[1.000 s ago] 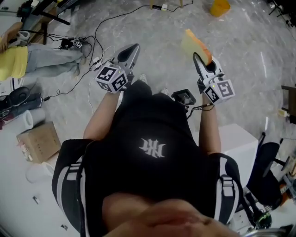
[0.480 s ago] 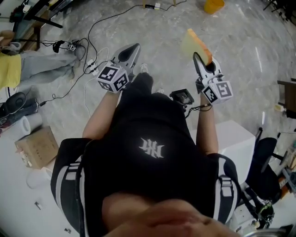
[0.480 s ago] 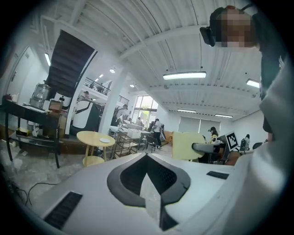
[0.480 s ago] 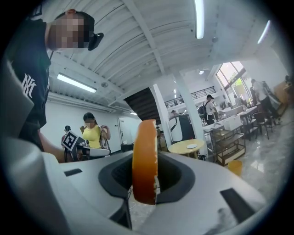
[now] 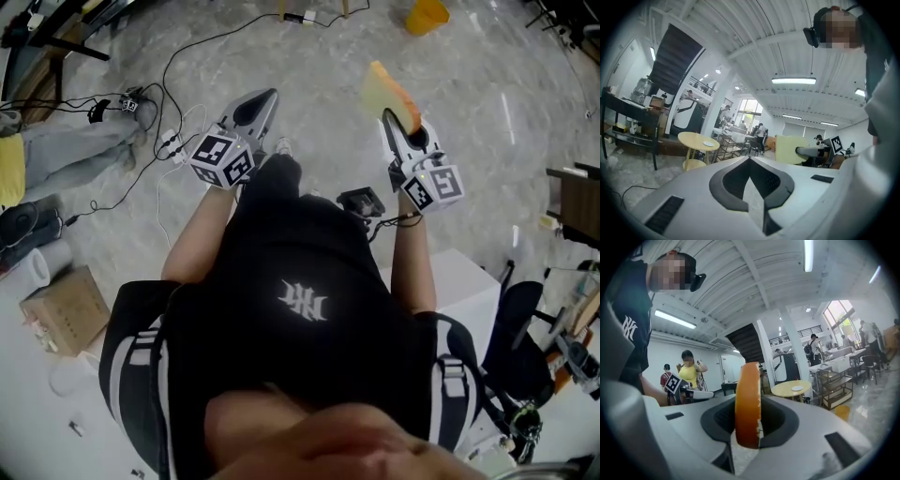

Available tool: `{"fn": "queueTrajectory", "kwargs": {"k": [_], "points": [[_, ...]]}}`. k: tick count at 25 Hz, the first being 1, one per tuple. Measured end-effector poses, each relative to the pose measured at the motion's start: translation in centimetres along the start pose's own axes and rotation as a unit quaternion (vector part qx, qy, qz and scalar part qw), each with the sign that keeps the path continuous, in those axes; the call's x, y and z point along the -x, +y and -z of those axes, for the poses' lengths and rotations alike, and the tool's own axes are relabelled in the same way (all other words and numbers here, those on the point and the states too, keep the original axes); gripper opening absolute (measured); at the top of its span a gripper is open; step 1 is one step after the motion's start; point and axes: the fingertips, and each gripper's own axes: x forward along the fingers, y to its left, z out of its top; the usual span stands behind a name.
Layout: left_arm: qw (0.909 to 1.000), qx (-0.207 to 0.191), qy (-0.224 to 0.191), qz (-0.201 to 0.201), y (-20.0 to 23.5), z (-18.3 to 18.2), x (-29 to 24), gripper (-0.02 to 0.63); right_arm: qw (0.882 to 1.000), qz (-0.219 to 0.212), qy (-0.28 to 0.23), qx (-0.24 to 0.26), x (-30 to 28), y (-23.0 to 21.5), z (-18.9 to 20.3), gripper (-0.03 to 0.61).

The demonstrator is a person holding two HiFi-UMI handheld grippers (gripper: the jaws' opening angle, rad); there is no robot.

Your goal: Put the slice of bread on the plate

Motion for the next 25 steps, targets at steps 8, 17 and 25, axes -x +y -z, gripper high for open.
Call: {"fn": "queueTrajectory", "kwargs": {"k": [8, 17, 25], "points": [[0.9998, -0.008, 0.005, 0.018, 7.2, -2.5, -5.7, 0.012, 1.0, 0.008, 0.015, -0.001, -9.2, -3.3, -1.7, 0.097], [0.9986, -0.003, 0.001, 0.054, 14.0, -6.0, -10.5, 0.012, 1.0, 0.021, 0.02, -0.003, -17.5, -5.4, -4.4, 0.097], [0.9977, 0.003, -0.002, 0.068, 16.3, -7.2, -13.5, 0.012, 0.999, 0.026, 0.02, -0.002, -20.8, -7.1, -5.8, 0.097]]}}
